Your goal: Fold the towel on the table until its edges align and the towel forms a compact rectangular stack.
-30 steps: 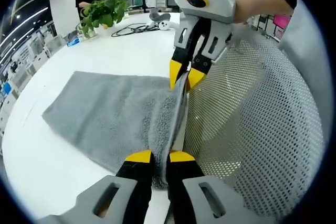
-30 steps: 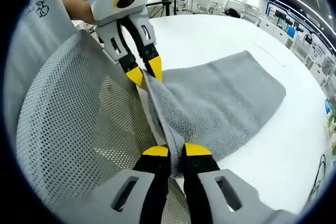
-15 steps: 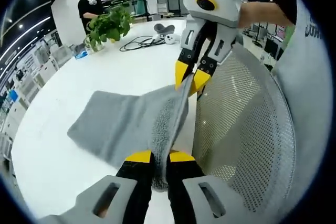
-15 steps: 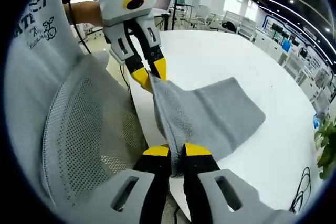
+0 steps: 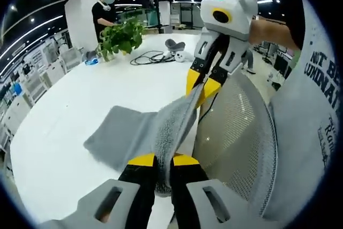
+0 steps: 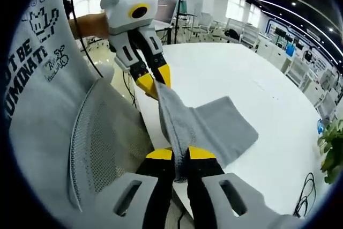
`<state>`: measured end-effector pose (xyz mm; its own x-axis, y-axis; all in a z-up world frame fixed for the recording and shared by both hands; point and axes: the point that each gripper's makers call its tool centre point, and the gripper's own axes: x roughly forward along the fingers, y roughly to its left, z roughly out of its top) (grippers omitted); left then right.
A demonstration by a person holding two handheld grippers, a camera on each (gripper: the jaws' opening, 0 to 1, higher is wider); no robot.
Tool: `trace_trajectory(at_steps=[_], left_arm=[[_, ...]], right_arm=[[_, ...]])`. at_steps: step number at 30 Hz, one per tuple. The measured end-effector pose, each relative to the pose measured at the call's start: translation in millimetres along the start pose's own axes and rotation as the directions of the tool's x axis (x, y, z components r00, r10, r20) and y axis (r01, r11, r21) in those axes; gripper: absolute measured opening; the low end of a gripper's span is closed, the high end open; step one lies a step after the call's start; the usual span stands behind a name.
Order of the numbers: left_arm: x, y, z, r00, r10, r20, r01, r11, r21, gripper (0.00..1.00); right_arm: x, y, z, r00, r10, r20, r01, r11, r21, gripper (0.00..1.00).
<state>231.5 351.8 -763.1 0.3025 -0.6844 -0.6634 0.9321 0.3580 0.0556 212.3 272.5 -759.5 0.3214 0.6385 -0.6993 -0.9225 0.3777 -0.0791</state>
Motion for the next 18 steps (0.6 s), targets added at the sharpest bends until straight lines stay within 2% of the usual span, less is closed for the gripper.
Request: trace_trajectory(at_steps=[6,12,18], left_arm=[[-8.4,-9.0,2.0,1.000,-0.005,-0.005,0.005,1.000,0.017,0.09],[-14.5,-19.4,0.8,1.000,-0.016,-0.006,0.016,1.000,-0.010,0.09],[-15.1,-15.5,5.3,1.000,-0.003,0.003,0.003,1.000,-0.022,0.09]], right_arm=[[-4.8,12.6,2.8,0.999,0.032,0.003,-0.032,0.999,0.021,0.05],[-11.4,20.8,5.1,0.999,0.042,0.000,-0.042,0.999,0.026,0.05],[-15.4,12.8,11.6,0.999,0.026,0.037,-0.028,0.998,0.059,0.05]])
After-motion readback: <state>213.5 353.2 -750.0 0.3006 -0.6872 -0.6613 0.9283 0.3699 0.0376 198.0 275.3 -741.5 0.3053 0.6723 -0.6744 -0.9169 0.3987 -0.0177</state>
